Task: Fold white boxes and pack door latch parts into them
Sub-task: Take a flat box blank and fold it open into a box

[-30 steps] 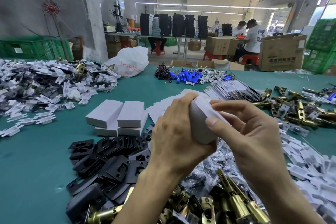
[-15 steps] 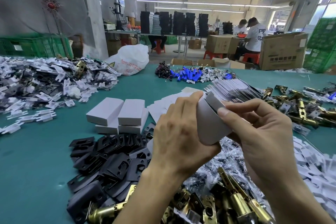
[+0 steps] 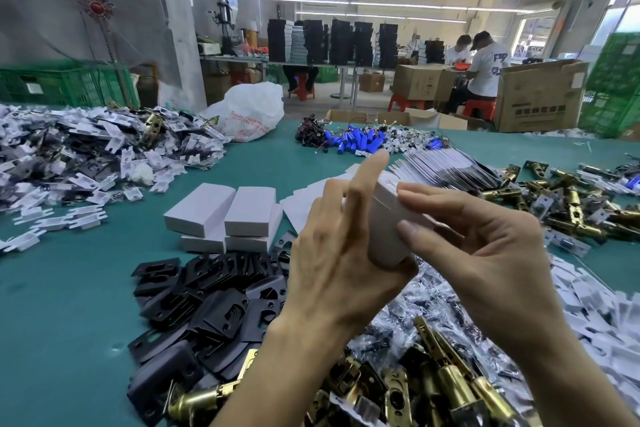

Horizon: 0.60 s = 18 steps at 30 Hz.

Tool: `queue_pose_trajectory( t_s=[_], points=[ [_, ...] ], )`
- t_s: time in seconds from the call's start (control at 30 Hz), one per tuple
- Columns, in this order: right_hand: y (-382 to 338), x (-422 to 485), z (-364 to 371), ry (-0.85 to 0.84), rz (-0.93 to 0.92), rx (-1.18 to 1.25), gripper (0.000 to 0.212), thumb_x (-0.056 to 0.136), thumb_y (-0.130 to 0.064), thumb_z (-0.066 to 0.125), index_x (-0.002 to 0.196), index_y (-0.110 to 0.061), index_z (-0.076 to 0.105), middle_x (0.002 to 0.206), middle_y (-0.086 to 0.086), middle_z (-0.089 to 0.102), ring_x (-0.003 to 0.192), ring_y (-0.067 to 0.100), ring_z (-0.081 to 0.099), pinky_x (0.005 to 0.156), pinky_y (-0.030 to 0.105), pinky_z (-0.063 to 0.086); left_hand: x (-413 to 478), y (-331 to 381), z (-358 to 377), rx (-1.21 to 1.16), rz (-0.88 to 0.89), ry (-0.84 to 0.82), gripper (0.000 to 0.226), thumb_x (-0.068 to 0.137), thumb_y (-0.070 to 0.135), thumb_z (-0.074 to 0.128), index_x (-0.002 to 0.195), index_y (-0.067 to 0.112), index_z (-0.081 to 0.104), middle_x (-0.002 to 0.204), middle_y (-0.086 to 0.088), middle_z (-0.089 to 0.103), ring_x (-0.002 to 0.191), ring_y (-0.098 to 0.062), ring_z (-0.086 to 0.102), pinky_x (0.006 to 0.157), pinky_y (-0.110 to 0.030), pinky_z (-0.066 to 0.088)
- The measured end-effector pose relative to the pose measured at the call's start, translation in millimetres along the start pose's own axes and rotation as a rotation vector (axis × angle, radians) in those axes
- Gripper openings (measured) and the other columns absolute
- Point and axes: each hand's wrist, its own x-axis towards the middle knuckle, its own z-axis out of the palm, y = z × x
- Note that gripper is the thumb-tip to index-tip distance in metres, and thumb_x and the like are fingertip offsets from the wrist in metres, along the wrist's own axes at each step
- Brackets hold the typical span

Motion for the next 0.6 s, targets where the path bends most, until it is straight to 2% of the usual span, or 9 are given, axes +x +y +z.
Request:
queue_pose_trajectory(
  t_s=[0.13, 0.3, 0.37, 0.5, 0.6],
  points=[
    [5.6, 1.1, -5.4, -0.12, -0.034, 0.004, 0.035, 0.075, -0.011, 0.075, 0.106, -0.028, 0.076, 0.12, -0.005, 0.07, 0.116, 0.015, 0.064, 0.092, 0.031, 0.056, 0.5, -0.1, -2.4, -0.075, -0.009, 0.016, 0.064, 0.073, 0.054, 0.06, 0.127, 0.039, 0.031, 0.106, 0.002, 0.046, 0.073, -0.018, 0.055, 0.05, -0.019, 0.039],
    [11.5, 1.0, -4.0, -0.156, 0.003, -0.051, 0.041, 0.075, -0.012, 0.071, 0.104, -0.04, 0.075, 0.119, -0.011, 0.068, 0.113, 0.01, 0.065, 0.09, 0.028, 0.056, -1.5, 0.3, -3.7, -0.112, -0.067, -0.024, 0.059, 0.068, 0.053, 0.066, 0.111, 0.035, 0.029, 0.105, 0.005, 0.051, 0.071, -0.016, 0.053, 0.049, -0.016, 0.034],
    [10.5, 0.5, -1.8, -0.144, 0.01, -0.037, 0.038, 0.075, -0.013, 0.072, 0.104, -0.038, 0.075, 0.113, -0.007, 0.072, 0.107, 0.015, 0.069, 0.089, 0.034, 0.058, -0.7, 0.0, -4.7, -0.105, -0.057, -0.019, 0.062, 0.068, 0.049, 0.071, 0.111, 0.034, 0.03, 0.107, 0.006, 0.051, 0.074, -0.017, 0.052, 0.05, -0.017, 0.035],
    [5.9, -1.2, -2.7, -0.157, 0.009, -0.057, 0.032, 0.081, -0.012, 0.077, 0.105, -0.033, 0.075, 0.091, 0.006, 0.076, 0.087, 0.023, 0.074, 0.078, 0.045, 0.061, 0.7, -3.2, -6.4, -0.115, 0.002, -0.032, 0.066, 0.07, 0.046, 0.068, 0.12, 0.033, 0.027, 0.112, 0.007, 0.045, 0.081, -0.017, 0.051, 0.056, -0.017, 0.037],
    [5.5, -1.1, -3.7, -0.081, -0.032, -0.151, 0.033, 0.079, -0.004, 0.078, 0.099, -0.032, 0.076, 0.086, 0.006, 0.075, 0.078, 0.022, 0.073, 0.066, 0.044, 0.061, -0.6, -3.5, -3.8, -0.104, 0.018, -0.069, 0.081, 0.071, 0.042, 0.081, 0.127, 0.037, 0.023, 0.127, 0.005, 0.042, 0.102, -0.018, 0.049, 0.073, -0.032, 0.05]
  ],
)
